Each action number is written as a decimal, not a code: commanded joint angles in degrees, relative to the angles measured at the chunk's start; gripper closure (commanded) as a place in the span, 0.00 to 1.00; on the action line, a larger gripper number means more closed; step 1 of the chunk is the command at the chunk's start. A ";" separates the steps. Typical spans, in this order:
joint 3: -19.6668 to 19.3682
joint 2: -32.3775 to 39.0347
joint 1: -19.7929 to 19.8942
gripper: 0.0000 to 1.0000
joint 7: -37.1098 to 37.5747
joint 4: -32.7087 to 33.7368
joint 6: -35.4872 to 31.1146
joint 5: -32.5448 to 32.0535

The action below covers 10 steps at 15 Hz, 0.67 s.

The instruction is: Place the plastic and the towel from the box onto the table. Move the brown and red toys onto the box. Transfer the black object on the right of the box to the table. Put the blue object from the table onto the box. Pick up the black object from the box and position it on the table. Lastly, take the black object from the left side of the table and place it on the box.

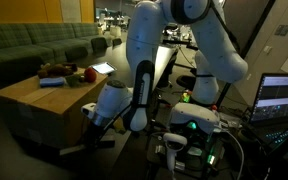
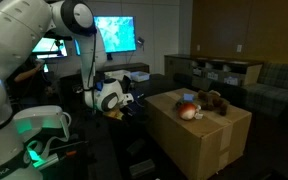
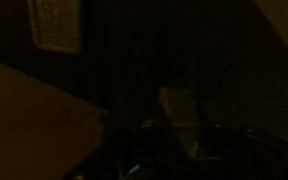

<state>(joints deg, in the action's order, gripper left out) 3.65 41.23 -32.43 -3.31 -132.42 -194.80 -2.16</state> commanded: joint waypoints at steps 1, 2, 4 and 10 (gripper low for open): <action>-1.40 -11.27 -1.01 0.93 -0.92 -9.20 0.61 0.79; -1.29 -14.00 -0.29 0.93 -1.05 -10.91 0.93 0.66; -1.86 -18.53 0.94 0.93 -1.57 -13.16 1.77 0.37; 0.25 -29.42 10.32 0.93 -3.44 -13.16 8.40 -2.73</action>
<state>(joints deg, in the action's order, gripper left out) 2.22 18.08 -27.12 -5.26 -144.72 -190.27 -2.56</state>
